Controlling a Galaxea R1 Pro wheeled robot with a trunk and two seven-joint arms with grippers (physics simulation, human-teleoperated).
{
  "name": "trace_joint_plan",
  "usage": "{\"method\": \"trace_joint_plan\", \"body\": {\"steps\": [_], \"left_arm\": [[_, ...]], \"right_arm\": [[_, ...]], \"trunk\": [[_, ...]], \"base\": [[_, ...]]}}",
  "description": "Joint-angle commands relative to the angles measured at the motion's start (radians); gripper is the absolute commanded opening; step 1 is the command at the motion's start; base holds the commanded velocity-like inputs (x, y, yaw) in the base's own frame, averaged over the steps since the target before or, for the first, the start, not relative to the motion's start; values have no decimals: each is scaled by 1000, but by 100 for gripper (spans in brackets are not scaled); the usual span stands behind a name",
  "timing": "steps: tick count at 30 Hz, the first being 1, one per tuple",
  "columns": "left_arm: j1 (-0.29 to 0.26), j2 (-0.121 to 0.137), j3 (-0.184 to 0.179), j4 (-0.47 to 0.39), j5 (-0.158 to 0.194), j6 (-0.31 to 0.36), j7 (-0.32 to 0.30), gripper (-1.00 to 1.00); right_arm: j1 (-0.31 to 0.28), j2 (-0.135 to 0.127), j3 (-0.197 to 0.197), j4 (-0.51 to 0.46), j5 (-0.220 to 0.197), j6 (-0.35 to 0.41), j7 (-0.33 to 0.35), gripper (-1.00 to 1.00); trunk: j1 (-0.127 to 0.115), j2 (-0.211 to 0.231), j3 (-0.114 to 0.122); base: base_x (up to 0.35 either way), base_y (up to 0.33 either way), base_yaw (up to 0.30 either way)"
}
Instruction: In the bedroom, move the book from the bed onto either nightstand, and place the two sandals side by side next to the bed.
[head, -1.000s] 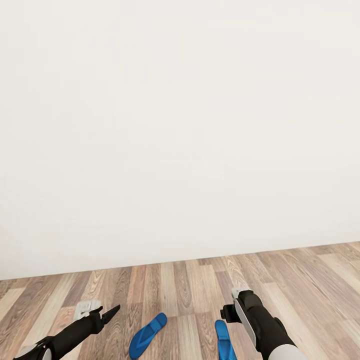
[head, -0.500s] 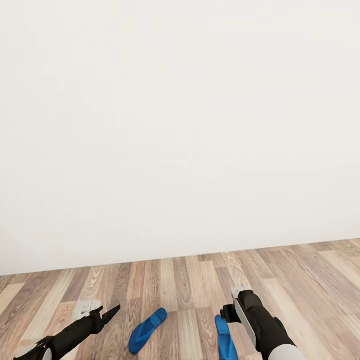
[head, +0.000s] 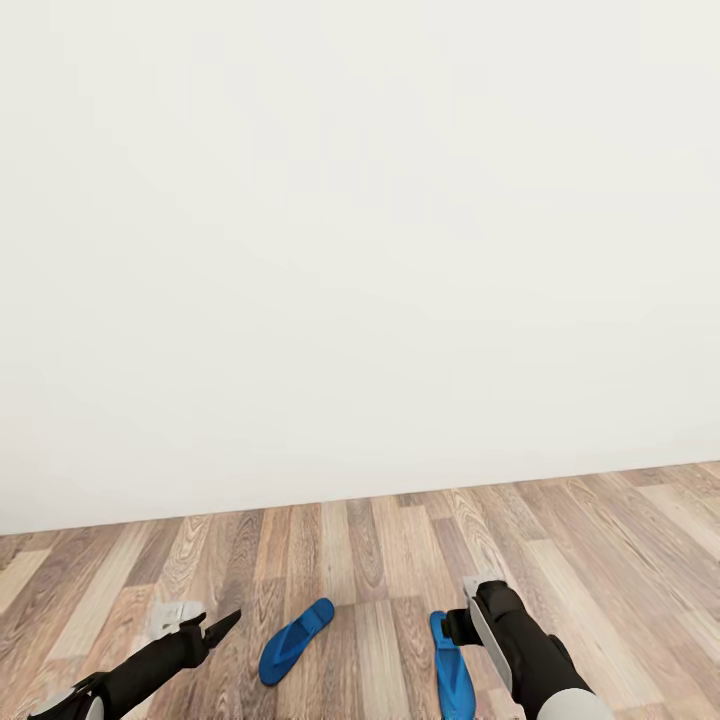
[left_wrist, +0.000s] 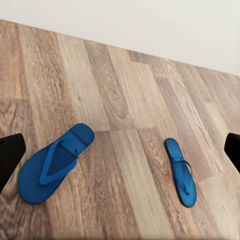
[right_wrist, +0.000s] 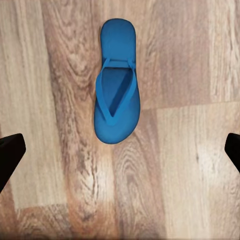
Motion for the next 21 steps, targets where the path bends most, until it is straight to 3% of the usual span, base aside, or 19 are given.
{"method": "trace_joint_plan", "body": {"steps": [1,21], "left_arm": [[0,0,1,0,8,9,-3,100],[0,0,0,1,8,9,-2,100]], "right_arm": [[0,0,2,-1,1,5,-4,100],[0,0,2,-1,1,5,-2,100]], "trunk": [[0,-1,-5],[9,-5,-82]], "base": [[0,0,0],[0,0,0]]}}
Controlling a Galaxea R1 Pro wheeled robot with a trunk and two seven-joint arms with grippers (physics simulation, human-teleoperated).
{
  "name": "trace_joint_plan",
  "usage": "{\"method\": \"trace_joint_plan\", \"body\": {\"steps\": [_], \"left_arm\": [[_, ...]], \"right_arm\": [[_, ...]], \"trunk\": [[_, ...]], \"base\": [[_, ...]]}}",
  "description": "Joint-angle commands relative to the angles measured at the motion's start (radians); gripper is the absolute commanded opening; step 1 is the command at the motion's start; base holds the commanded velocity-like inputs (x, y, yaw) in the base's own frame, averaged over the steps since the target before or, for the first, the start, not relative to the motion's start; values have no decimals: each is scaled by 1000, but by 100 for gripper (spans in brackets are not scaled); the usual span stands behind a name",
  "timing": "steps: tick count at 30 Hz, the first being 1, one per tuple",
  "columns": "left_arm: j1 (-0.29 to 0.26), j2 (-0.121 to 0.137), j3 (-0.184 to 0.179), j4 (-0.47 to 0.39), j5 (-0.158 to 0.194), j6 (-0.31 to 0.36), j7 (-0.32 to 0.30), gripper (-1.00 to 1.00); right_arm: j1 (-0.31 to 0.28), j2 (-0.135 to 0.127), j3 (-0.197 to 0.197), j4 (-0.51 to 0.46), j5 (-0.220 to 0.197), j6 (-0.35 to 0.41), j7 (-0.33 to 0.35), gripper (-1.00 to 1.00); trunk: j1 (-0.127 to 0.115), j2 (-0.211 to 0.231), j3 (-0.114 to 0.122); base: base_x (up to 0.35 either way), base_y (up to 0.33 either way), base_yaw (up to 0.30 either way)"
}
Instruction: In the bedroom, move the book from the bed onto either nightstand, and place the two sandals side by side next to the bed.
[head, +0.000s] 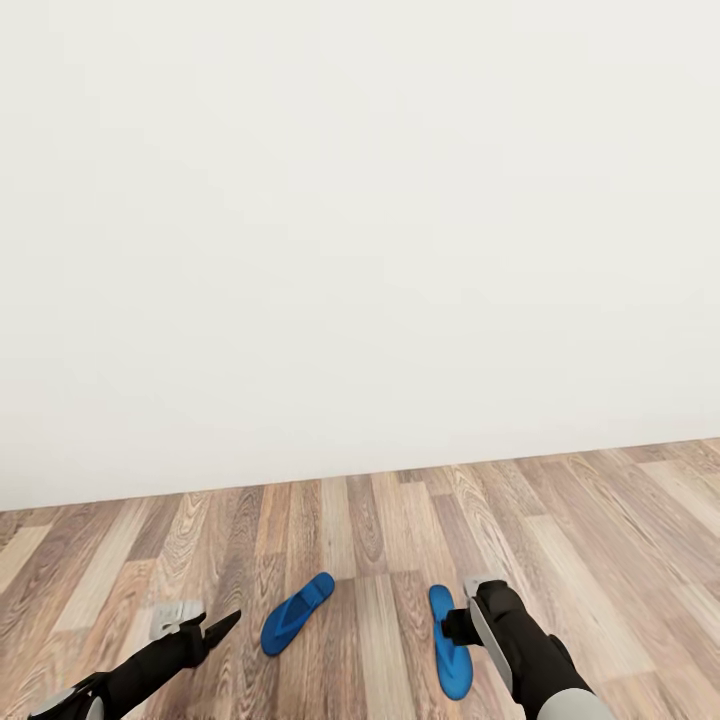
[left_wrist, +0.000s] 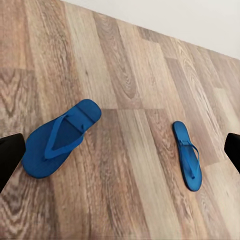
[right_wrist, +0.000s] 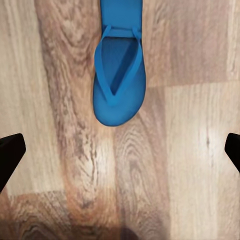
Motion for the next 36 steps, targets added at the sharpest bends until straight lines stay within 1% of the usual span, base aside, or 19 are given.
{"method": "trace_joint_plan", "body": {"steps": [1,36], "left_arm": [[0,0,1,0,8,9,-3,100],[0,0,1,0,8,9,-3,100]], "right_arm": [[0,0,2,-1,1,5,-4,100],[0,0,1,-1,1,5,-4,100]], "trunk": [[0,-1,-5],[16,-9,-140]], "base": [[0,0,0],[0,0,0]]}}
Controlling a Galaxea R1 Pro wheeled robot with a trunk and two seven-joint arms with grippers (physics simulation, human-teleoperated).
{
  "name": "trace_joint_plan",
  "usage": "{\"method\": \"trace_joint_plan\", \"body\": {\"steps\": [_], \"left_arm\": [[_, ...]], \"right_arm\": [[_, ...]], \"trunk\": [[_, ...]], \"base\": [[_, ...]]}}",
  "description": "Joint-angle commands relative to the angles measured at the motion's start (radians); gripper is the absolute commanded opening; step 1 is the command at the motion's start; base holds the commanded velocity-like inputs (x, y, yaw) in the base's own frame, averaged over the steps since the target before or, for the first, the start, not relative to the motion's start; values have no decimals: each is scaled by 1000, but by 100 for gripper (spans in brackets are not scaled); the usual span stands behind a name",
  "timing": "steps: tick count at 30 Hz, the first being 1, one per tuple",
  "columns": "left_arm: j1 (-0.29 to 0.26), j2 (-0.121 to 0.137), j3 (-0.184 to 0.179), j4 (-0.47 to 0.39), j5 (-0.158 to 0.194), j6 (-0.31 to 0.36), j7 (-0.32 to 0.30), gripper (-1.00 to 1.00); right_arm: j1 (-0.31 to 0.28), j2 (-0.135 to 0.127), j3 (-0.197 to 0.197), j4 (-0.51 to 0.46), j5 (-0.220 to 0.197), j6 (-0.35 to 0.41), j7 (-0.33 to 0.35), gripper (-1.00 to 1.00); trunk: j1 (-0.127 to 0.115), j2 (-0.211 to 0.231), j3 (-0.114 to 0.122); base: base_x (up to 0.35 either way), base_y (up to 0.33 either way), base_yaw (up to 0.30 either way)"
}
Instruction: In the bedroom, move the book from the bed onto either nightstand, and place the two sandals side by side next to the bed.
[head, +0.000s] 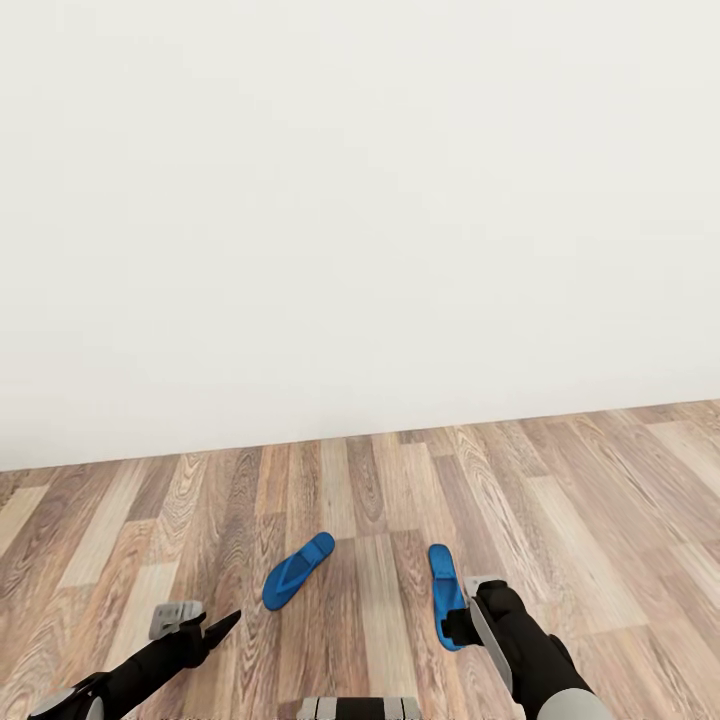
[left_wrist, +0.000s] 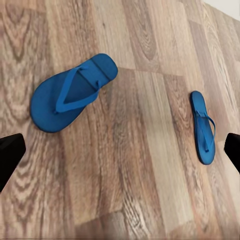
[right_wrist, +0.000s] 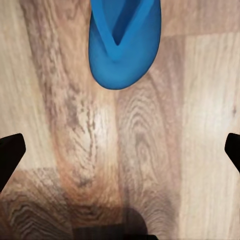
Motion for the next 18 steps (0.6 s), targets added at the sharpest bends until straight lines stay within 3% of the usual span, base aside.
{"method": "trace_joint_plan", "body": {"steps": [1,13,18], "left_arm": [[0,0,1,0,8,10,-3,100],[0,0,1,0,8,10,-3,100],[0,0,2,0,8,10,-3,100]], "right_arm": [[0,0,2,-1,1,5,-4,100],[0,0,2,-3,1,5,-1,100],[0,0,3,-3,0,5,-1,100]], "trunk": [[0,-1,-5],[6,-3,-51],[6,-3,-51]], "base": [[0,0,0],[0,0,0],[0,0,0]]}}
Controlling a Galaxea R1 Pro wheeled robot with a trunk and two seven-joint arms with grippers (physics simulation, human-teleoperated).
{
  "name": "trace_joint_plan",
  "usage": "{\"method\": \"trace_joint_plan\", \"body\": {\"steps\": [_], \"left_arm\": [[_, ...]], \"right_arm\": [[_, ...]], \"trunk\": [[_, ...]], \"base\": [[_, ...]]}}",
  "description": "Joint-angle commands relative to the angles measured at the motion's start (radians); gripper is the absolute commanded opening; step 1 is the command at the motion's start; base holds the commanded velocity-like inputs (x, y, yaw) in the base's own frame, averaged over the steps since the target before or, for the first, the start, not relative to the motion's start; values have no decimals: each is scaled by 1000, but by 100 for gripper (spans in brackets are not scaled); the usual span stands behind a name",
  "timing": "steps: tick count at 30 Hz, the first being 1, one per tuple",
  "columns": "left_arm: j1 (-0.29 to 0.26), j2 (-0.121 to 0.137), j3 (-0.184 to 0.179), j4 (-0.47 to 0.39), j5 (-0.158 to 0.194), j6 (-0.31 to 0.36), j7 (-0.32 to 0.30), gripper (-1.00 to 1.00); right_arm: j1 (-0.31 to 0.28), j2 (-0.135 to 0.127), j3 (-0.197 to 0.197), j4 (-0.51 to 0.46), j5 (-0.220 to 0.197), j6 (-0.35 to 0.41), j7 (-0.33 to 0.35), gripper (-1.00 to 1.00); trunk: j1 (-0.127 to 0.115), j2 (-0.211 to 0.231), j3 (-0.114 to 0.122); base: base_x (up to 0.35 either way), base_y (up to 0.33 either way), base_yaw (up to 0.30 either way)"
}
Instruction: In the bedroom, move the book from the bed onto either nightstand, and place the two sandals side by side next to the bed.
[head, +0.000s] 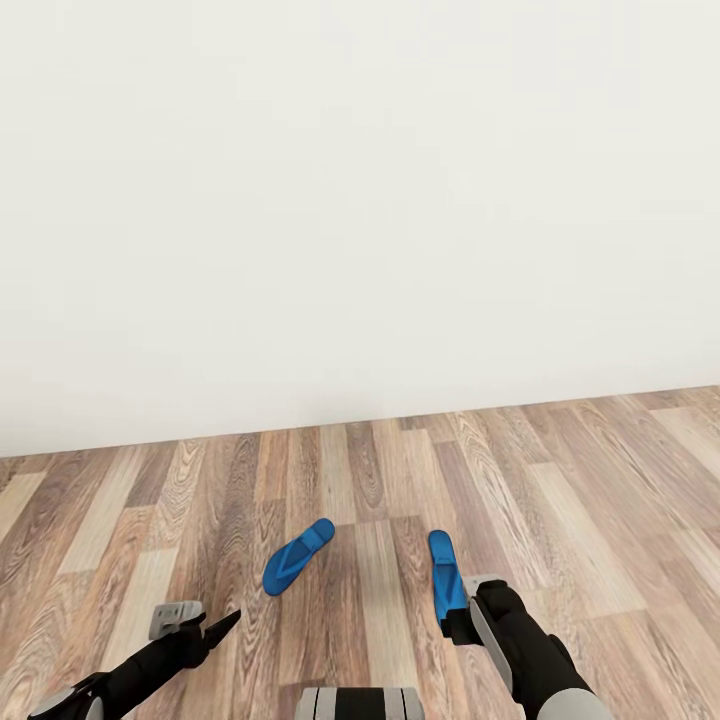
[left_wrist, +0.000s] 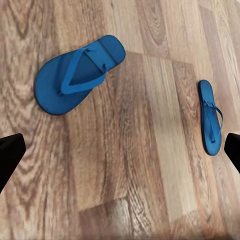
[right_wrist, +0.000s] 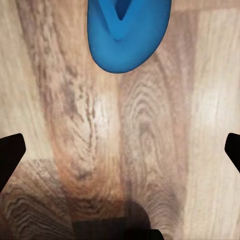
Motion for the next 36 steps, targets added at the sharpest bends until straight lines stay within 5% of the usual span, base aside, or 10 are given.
{"method": "trace_joint_plan", "body": {"steps": [1,16,36], "left_arm": [[0,0,1,0,8,9,-3,100],[0,0,0,0,8,9,-3,100],[0,-1,-2,0,8,9,-3,100]], "right_arm": [[0,0,2,-1,0,5,-4,100],[0,0,1,-3,0,5,-3,100],[0,-1,0,-5,1,5,-3,100]], "trunk": [[0,0,-1],[0,0,-1],[0,0,-1]], "base": [[0,0,0],[0,0,0],[0,0,172]]}}
